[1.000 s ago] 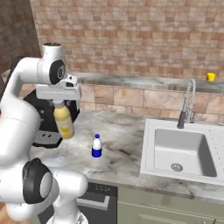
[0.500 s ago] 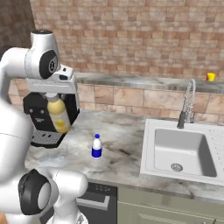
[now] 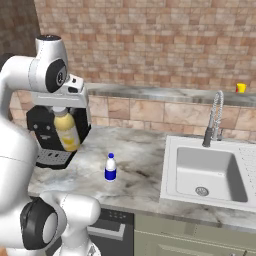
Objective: Place the drinks on the dining counter in a tight cluster.
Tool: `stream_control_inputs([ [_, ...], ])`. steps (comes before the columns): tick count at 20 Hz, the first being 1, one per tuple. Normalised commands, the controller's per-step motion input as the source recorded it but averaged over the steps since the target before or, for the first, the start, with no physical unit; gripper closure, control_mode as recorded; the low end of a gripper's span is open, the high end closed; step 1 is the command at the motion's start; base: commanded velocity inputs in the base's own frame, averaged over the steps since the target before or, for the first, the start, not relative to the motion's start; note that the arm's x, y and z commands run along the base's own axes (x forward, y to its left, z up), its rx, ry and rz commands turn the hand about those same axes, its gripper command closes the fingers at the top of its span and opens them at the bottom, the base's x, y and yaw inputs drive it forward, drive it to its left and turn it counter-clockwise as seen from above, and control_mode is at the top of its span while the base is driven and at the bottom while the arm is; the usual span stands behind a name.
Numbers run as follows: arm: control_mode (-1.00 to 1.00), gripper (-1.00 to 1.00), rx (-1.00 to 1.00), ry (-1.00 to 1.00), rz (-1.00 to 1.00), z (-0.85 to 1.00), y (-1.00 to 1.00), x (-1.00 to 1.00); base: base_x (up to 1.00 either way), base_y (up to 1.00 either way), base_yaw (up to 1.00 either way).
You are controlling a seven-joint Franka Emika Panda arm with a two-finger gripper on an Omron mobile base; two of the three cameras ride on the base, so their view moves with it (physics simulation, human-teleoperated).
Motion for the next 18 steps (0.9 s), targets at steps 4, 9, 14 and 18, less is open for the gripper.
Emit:
stream_control_inputs([
  [4, -1.00, 1.00, 0.00, 0.00, 0.00, 0.00, 0.00, 0.00, 0.00, 0.00, 0.00],
  [9, -1.00, 1.00, 0.00, -0.02, 0.00, 0.00, 0.00, -0.22, 0.00, 0.00, 0.00],
  [14, 1.00, 1.00, 0.00, 0.00, 0.00, 0.00, 0.00, 0.00, -0.98, 0.21, 0.00],
  [18, 1.00, 1.00, 0.00, 0.00, 0.00, 0.00, 0.00, 0.00, -0.79, 0.82, 0.00],
])
